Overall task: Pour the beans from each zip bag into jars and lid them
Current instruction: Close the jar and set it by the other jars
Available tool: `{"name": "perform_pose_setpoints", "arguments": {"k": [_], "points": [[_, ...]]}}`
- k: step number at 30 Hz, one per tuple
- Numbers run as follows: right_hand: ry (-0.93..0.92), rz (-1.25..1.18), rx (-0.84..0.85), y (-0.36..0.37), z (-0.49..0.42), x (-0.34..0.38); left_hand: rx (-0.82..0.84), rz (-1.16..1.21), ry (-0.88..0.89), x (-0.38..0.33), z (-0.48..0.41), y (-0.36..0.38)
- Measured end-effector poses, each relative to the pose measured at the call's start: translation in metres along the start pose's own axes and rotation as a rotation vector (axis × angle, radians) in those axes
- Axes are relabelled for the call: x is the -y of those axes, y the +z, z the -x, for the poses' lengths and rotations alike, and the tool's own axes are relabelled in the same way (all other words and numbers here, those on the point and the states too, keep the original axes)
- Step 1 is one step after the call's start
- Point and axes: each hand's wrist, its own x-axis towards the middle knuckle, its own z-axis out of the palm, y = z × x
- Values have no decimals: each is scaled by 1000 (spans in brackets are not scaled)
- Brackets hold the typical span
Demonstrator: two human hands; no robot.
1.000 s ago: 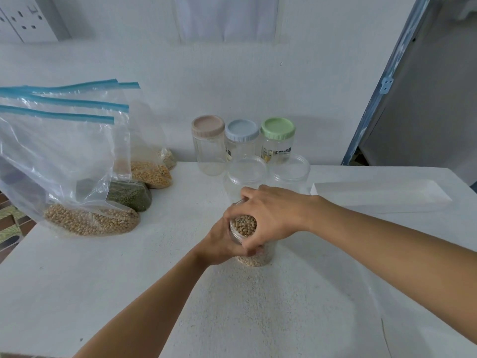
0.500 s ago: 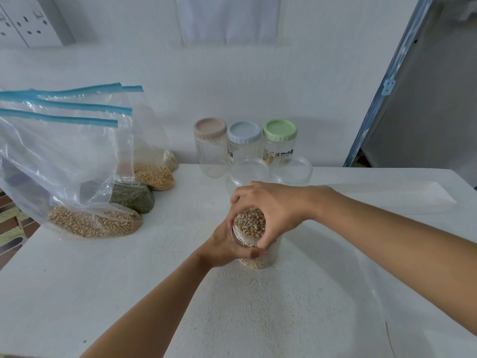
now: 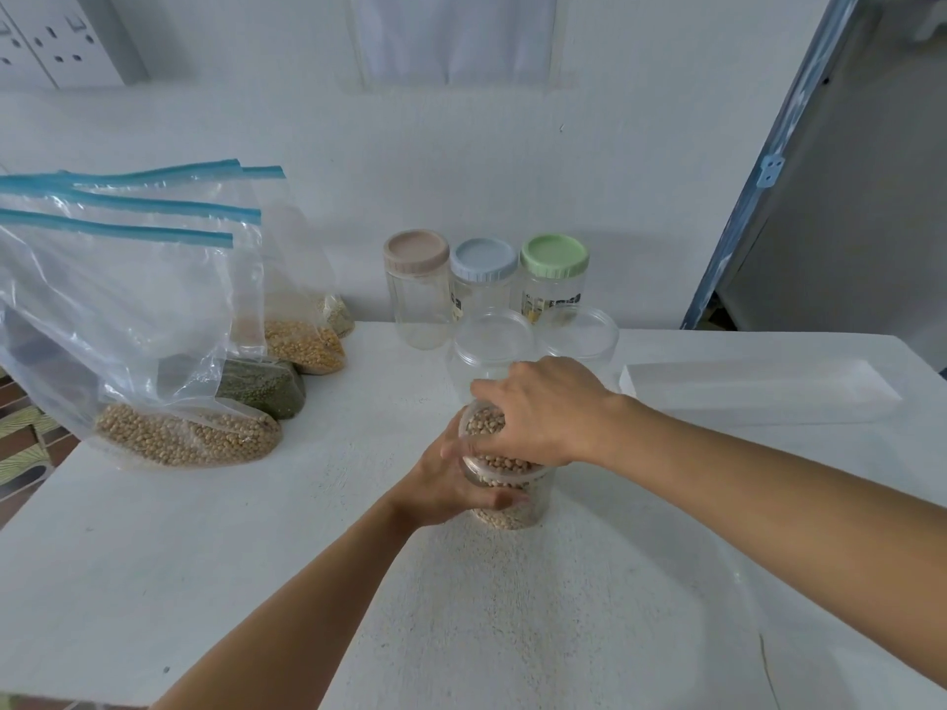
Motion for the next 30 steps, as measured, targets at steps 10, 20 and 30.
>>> {"name": "perform_pose_setpoints", "arguments": {"k": [10, 20, 30], "points": [[-247, -359, 256, -13, 2, -23, -19, -38, 10, -1, 2, -1], [18, -55, -113, 10, 9, -20, -11, 27, 29, -10, 4, 3], [-413, -132, 0, 20, 5, -26, 23, -35, 78, -8, 5, 2]]}}
